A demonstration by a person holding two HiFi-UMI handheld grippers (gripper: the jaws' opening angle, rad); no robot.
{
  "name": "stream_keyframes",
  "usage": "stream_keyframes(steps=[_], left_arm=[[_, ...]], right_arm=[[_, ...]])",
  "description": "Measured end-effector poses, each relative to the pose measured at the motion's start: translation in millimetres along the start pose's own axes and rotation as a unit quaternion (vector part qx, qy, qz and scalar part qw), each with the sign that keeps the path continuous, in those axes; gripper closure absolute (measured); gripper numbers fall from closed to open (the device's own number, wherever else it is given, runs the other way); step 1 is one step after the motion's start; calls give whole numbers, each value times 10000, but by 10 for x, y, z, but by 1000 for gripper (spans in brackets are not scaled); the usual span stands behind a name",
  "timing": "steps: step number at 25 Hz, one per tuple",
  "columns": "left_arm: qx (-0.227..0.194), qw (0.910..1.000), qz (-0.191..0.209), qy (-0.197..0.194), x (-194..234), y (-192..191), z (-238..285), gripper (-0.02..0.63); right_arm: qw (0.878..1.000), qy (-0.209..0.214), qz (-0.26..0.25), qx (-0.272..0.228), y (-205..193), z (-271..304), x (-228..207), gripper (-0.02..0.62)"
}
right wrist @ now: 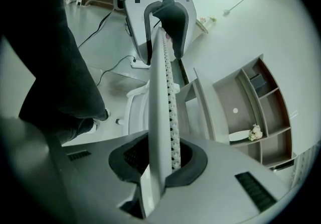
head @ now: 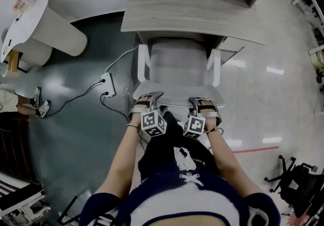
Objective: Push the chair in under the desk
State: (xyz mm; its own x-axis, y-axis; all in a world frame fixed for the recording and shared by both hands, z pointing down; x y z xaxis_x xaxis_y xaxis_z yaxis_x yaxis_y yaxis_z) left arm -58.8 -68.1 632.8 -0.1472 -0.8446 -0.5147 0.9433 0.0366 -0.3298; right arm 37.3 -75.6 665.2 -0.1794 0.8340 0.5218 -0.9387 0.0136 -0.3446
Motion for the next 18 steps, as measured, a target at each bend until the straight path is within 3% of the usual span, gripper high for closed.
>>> stream_keyframes(steps=[18], left_arm=[[158, 9987, -425, -242, 376, 7, 243, 350]], right_arm=[[9999, -109, 23, 26, -4, 251, -473, 551]])
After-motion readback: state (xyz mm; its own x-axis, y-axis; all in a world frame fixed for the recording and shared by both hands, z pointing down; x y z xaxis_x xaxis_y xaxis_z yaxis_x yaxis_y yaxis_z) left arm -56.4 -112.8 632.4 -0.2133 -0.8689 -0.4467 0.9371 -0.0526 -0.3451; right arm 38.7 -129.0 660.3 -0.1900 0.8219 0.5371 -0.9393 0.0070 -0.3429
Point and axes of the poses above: the fingertips, and each gripper's own axes: z forward along the fingers, x to its left, y out of its top, the point moved 1 cm from there along -z, backward along the fingers, and after that the axes turned 14 degrees about z, right-handed, at the moved point
